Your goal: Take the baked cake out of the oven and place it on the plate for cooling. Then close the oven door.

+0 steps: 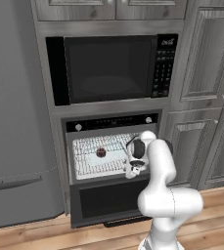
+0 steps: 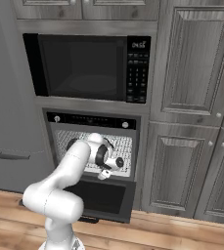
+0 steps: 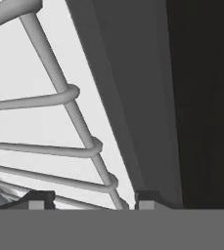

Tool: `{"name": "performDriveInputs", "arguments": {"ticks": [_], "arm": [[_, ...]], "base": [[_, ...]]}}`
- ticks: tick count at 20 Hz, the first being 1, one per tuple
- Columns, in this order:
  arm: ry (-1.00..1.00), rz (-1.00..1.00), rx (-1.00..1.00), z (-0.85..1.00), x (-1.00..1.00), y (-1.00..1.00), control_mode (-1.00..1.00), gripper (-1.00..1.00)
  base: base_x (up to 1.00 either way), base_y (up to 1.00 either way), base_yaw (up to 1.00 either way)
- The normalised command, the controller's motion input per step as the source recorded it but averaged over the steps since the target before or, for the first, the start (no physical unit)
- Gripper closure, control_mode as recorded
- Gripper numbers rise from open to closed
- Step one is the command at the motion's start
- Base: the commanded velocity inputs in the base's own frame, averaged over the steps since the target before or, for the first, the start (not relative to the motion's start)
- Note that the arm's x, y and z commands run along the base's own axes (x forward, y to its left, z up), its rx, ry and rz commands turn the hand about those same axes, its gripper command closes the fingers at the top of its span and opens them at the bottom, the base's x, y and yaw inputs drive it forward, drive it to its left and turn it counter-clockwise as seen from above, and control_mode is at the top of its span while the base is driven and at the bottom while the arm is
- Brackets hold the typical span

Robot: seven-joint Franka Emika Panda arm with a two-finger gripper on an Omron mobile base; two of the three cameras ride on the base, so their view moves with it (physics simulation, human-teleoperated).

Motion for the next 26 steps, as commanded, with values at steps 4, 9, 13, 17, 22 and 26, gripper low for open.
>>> {"name": "performDriveInputs", "arguments": {"ticks": [4, 9, 13, 17, 22, 26], "arm": [[0.14, -0.05, 0.00, -0.13, -0.45, 0.00, -1.00, 1.00], [0.17, -0.05, 0.00, -0.14, -0.48, 0.00, -1.00, 1.00], [0.18, -0.05, 0.00, -0.17, -0.48, 0.00, -1.00, 1.00], [0.15, -0.05, 0.00, -0.15, -0.45, 0.02, -1.00, 1.00], [0.13, -0.05, 0.00, -0.16, -0.50, 0.03, -1.00, 1.00], [0.14, -0.05, 0.00, -0.15, -0.49, 0.02, -1.00, 1.00]], "base": [[0.00, 0.00, 0.00], [0.00, 0.00, 0.00], [0.00, 0.00, 0.00], [0.00, 0.00, 0.00], [0.00, 0.00, 0.00], [0.00, 0.00, 0.00]]}}
